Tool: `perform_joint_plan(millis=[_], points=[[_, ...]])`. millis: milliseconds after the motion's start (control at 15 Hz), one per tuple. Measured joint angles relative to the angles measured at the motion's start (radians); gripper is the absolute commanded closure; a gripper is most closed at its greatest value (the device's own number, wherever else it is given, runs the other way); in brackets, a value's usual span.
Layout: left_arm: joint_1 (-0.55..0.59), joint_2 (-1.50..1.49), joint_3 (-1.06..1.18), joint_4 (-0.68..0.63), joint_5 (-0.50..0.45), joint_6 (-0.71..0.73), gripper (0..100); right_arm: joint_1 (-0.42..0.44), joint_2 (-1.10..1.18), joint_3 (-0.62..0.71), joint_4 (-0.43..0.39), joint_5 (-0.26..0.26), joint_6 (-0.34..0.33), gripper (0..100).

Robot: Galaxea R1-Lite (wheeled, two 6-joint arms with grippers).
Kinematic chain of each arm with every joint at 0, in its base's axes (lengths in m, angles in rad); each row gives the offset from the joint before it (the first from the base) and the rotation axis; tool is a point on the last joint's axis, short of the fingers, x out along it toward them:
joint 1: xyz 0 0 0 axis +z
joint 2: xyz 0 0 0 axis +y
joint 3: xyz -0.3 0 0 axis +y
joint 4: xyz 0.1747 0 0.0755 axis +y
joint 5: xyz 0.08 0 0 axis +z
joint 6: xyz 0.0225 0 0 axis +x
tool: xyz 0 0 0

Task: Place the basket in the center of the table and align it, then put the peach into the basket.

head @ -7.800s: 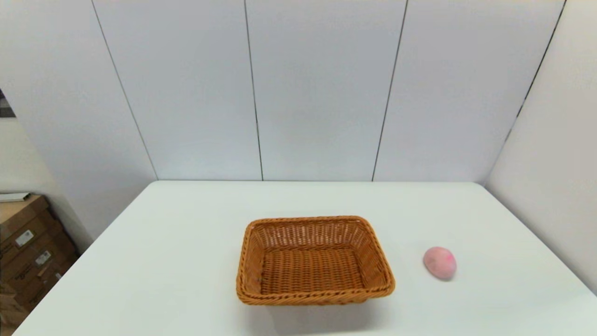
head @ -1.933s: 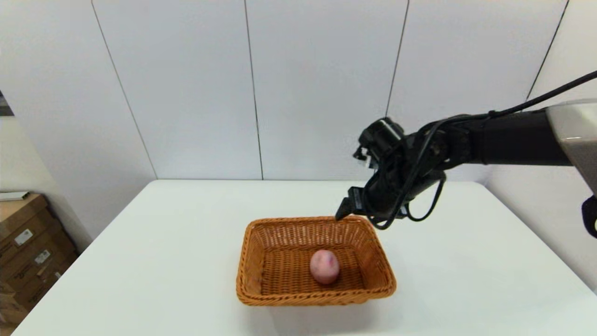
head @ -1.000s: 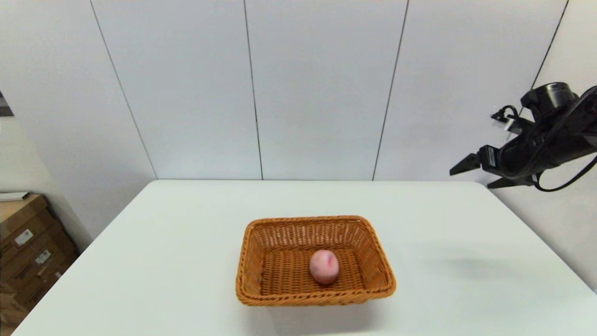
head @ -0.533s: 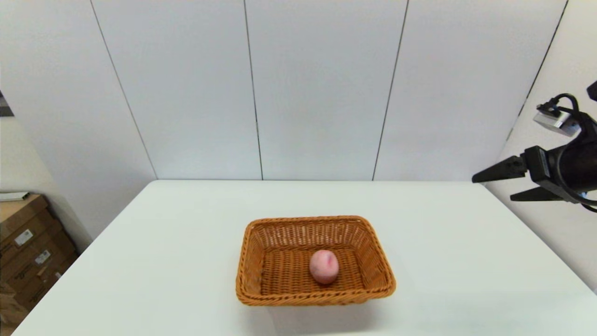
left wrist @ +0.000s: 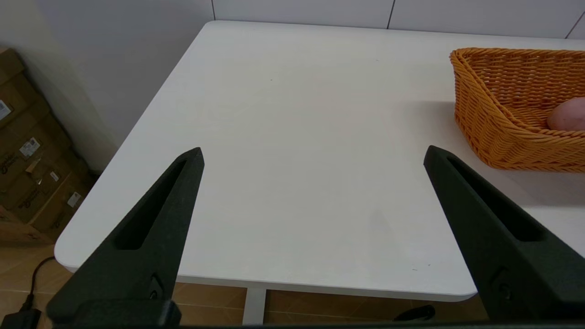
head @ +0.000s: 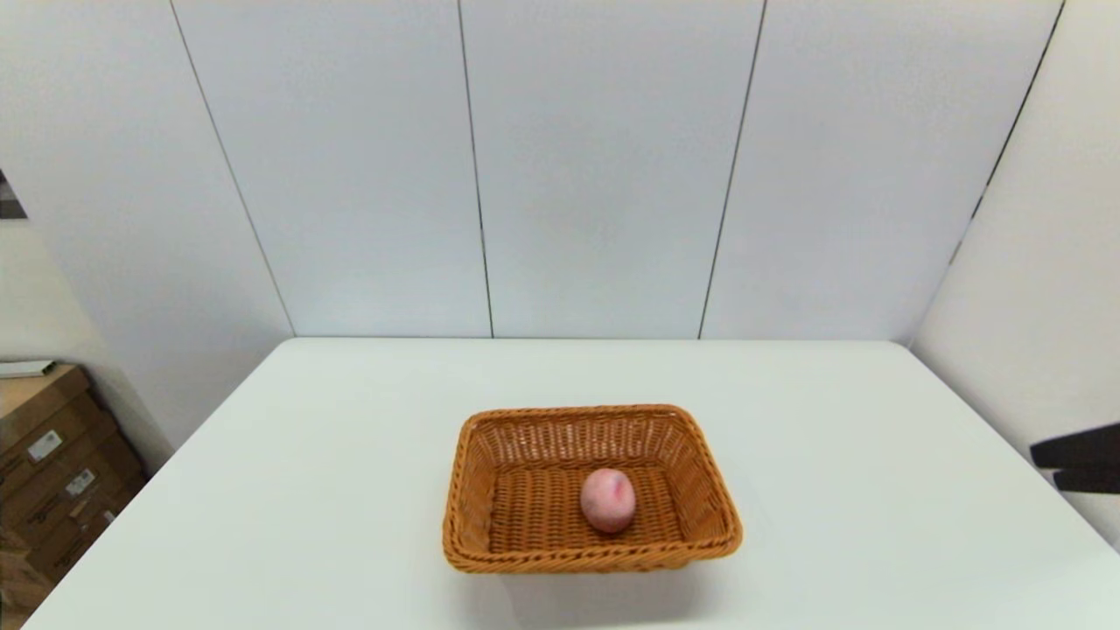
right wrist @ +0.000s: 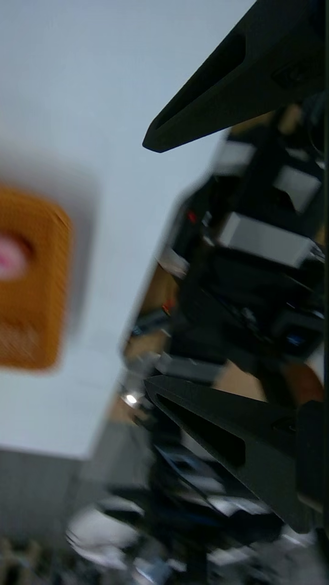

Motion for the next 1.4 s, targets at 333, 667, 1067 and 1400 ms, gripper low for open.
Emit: perform_joint_plan(millis=[333,667,1067,1400], points=[[0.000,0.000,0.000,0.000,0.000,0.000,0,0.042,-0.194,0.051,0.123,0.029,-0.023,0],[0.000,0.000,0.000,0.000,0.000,0.000,0,0.086,-0.461,0.203,0.150,-0.006,-0.016,0],[0.000,0.000,0.000,0.000,0.000,-0.002,0,0.092,-0.762,0.476,-0.158,-0.331,0.082,0],[0.000,0.000,0.000,0.000,0.000,-0.003,0,0.097,-0.901,0.734,-0.583,-0.619,0.059,0]])
